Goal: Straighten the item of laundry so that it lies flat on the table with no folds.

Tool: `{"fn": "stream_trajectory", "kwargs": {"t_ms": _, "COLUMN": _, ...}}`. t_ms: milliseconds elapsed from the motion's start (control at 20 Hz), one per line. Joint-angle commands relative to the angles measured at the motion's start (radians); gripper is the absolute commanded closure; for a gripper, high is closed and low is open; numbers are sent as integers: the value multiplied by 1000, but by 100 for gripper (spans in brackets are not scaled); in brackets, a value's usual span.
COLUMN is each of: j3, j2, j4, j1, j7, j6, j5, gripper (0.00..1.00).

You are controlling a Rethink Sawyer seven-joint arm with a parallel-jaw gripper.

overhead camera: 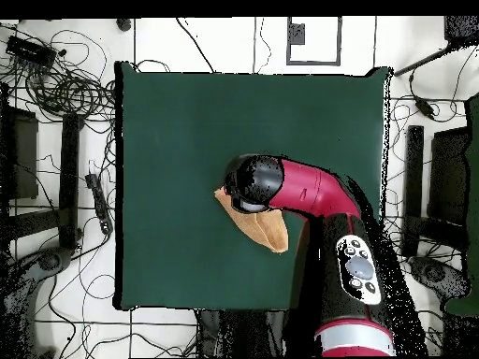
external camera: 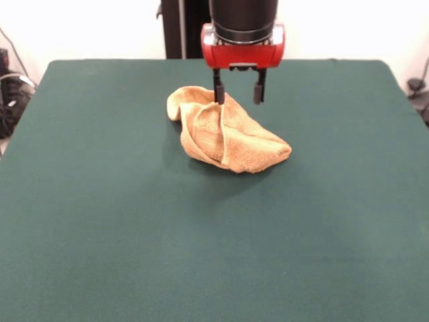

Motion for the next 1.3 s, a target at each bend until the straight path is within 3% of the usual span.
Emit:
{"fn": "stream_trajectory", "kwargs": {"t_ms": 50, "j3": 126, "j2": 90, "j4": -83, "j1": 27, "j7": -25, "j6": 147, "j5": -43, "gripper": 0}}
{"fn": "stream_trajectory", "kwargs": {"t_ms": 1300, "j3": 123, "j2": 119, "j4": -172, "j1": 28, "j7": -51, "j6": 249, "j5": -51, "gripper": 0}}
